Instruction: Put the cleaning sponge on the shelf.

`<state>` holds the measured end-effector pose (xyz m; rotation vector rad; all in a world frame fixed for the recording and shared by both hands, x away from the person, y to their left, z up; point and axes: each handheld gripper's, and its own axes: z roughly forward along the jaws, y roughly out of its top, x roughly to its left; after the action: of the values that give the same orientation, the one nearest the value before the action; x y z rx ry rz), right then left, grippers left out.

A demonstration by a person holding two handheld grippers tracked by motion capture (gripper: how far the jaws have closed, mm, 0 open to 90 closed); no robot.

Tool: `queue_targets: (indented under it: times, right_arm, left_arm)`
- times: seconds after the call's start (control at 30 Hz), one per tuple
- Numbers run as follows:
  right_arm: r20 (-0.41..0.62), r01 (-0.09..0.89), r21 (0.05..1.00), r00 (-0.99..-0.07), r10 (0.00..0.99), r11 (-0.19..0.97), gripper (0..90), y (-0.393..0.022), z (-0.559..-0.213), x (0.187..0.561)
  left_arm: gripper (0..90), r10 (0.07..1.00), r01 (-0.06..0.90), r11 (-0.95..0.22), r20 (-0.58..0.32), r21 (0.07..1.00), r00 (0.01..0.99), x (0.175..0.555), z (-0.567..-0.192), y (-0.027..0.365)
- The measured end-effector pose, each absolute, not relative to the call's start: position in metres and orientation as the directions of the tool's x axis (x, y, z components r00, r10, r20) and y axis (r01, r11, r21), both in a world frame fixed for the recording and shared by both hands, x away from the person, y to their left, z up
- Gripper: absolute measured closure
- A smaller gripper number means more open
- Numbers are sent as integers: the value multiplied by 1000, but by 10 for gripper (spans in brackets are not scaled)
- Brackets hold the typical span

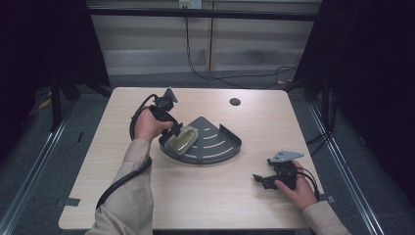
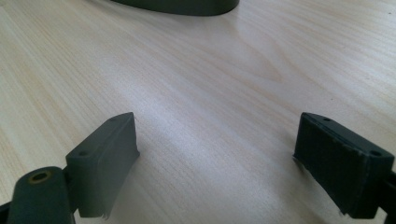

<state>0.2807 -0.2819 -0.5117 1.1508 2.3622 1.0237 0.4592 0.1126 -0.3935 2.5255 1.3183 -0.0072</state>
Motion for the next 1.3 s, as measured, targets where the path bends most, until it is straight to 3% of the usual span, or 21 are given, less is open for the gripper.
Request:
queue_targets:
  times: [1.3]
  right_arm:
    - [27,552,722,-624,781,417,126,-282,-512,281]
  left_arm:
    - [207,823,821,-497,-148,281,548,433,-387,151]
